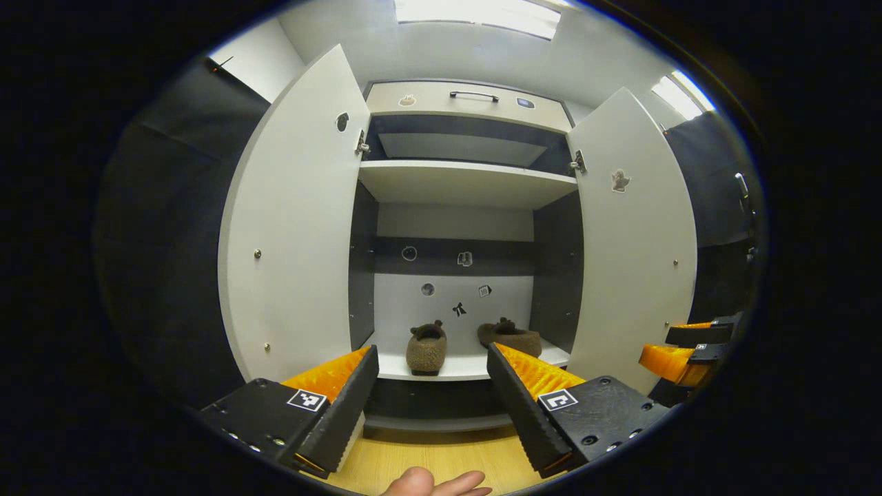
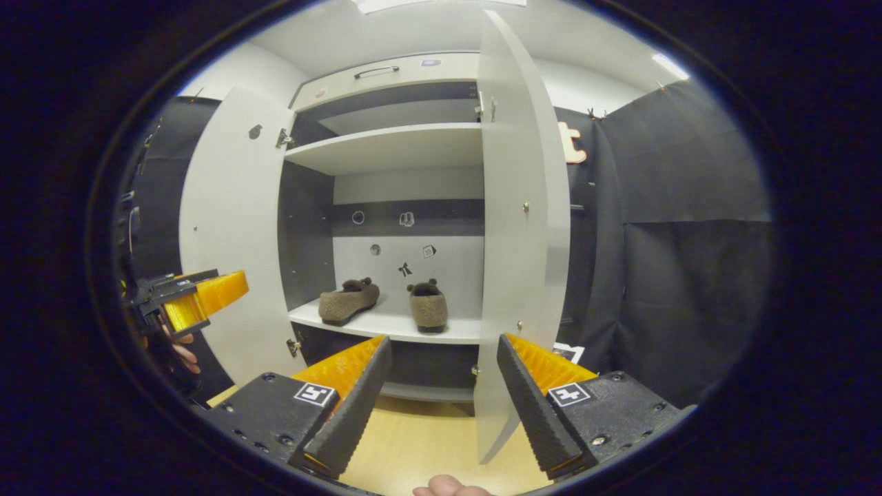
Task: Grab one shoe with the right hand and put it into the shoe cabinet, grab the other shoe with the left hand and put it into the shoe cabinet; then close the right door with the right hand and the left door with the left hand.
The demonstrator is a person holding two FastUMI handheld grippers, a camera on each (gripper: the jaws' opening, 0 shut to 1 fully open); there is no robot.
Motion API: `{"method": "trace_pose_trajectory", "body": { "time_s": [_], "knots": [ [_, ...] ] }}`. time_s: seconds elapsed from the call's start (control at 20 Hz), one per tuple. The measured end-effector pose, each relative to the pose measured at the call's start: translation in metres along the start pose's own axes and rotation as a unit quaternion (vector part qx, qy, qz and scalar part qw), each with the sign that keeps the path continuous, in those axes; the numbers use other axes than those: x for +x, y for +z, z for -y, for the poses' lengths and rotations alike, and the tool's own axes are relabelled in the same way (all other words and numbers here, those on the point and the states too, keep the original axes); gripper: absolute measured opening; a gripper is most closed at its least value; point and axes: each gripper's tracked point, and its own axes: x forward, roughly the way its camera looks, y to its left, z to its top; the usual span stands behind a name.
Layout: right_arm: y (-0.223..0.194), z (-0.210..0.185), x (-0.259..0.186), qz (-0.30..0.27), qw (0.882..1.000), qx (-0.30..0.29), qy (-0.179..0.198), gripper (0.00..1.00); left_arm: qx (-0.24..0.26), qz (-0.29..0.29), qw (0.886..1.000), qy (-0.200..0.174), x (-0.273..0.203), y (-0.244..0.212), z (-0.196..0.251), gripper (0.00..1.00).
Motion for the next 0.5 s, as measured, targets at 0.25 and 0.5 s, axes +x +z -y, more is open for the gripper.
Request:
{"method": "trace_pose_trajectory", "body": {
  "time_s": [0.25,0.5],
  "knots": [
    [0.008,0.048,-0.042,0.027,0.998,-0.042,-0.046,1.0,-0.009,-0.023,1.0,0.004,0.01,-0.012,-0.005,0.96],
    [0.001,0.139,-0.033,-0.003,0.988,-0.09,-0.128,1.0,-0.019,-0.053,0.998,-0.013,0.017,-0.032,0.009,0.95]
  ]
}}
